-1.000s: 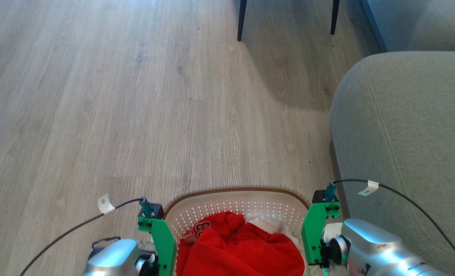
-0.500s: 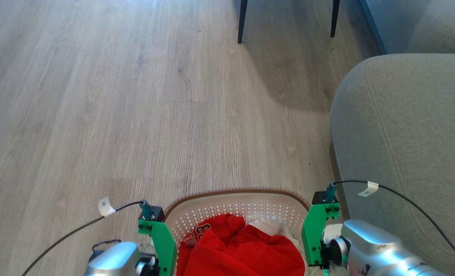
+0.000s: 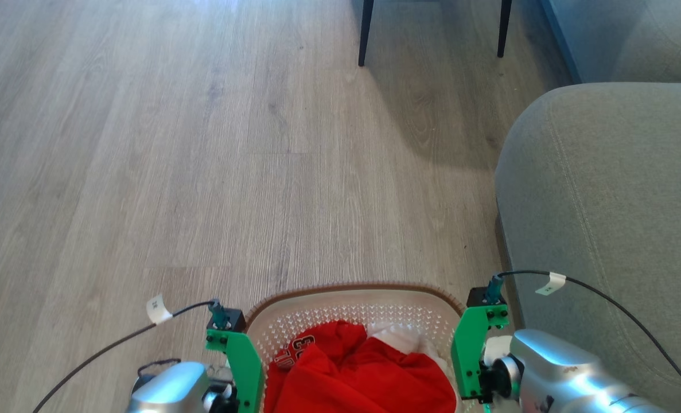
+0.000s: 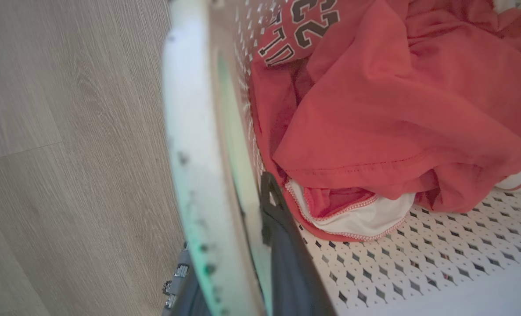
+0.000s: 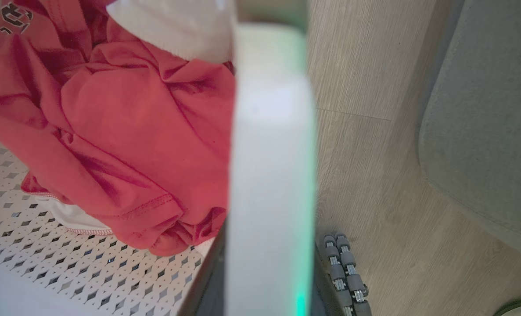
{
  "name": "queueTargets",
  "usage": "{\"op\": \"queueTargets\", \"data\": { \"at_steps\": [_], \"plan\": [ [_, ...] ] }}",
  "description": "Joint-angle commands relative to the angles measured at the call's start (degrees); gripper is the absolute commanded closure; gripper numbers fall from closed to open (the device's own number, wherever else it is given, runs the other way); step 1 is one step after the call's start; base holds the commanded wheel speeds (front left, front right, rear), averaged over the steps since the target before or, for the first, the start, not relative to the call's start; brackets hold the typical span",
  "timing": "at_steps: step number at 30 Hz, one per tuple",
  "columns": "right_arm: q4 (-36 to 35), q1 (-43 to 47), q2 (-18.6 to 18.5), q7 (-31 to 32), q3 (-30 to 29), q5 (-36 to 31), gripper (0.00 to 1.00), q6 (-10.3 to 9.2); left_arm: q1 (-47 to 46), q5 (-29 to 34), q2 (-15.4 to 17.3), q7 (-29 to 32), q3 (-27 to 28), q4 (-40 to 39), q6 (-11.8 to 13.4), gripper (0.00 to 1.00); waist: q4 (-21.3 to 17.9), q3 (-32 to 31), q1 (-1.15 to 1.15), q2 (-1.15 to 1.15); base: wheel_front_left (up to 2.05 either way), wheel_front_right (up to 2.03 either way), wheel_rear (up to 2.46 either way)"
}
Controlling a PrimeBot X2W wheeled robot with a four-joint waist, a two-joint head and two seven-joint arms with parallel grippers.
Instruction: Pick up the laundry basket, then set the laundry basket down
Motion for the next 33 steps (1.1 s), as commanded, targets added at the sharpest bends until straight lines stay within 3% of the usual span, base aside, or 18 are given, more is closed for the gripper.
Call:
{"op": "queueTargets", "data": {
  "at_steps": [1,33],
  "plan": [
    [-2.3,-0.6,1.9,-0.5,0.7,-0.2,1.00,1.01,-3.1,1.0,-0.2,-0.5,0.2,-1.1,-0.5,1.00,0.0,0.0,0.00,0.00,0.00,0.00,0.00],
    [-2.0,-0.9,1.9,-0.7,1.3,-0.3,1.00,1.01,-3.4,0.7,-0.7,-1.0,0.2,-0.4,-0.5,1.00,-0.4,0.1,0.00,0.00,0.00,0.00,0.00]
  ]
}}
